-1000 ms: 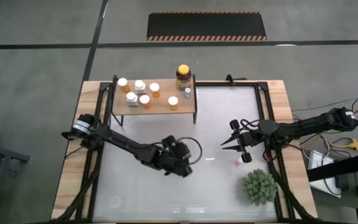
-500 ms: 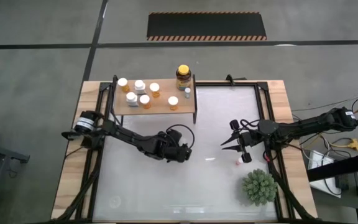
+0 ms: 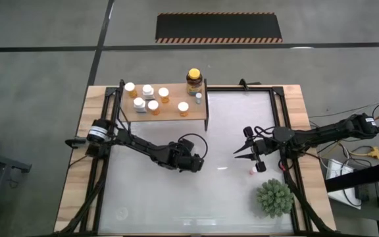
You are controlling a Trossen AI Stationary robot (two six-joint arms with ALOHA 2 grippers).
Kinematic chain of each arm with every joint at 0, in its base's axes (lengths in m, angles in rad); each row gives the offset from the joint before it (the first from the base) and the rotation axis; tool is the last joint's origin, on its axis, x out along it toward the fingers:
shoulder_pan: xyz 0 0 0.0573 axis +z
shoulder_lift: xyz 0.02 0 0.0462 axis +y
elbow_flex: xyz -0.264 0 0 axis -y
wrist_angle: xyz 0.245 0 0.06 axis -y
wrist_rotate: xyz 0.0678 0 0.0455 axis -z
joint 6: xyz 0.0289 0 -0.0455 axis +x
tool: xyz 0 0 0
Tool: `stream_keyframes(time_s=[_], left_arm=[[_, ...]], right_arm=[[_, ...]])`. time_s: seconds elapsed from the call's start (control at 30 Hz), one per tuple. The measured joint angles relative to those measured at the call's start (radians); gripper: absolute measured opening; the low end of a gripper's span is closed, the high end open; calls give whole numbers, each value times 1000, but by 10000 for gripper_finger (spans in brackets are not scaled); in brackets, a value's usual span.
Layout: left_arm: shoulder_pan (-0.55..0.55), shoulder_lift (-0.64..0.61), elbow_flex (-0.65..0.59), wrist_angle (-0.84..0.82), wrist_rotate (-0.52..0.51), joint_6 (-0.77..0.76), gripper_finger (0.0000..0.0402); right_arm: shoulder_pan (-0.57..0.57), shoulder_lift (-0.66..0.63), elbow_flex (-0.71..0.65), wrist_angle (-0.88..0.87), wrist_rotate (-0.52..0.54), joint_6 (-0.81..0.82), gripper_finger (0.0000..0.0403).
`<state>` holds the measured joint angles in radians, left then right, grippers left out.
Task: Pick and place medicine bottles onto shelf by color
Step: Put the white pill bottle on the shelf
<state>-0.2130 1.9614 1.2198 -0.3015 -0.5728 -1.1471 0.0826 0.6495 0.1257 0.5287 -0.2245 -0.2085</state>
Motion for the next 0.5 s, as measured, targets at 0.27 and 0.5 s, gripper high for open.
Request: stream_keyframes(time_s=[0.27, 0.5], left_arm=[[0, 0, -19, 4, 18, 26, 209], [0, 0, -63, 12, 15, 29, 150]], right_arm=[[0, 0, 0, 0, 0, 0, 66], [0, 0, 0, 0, 0, 0, 66]])
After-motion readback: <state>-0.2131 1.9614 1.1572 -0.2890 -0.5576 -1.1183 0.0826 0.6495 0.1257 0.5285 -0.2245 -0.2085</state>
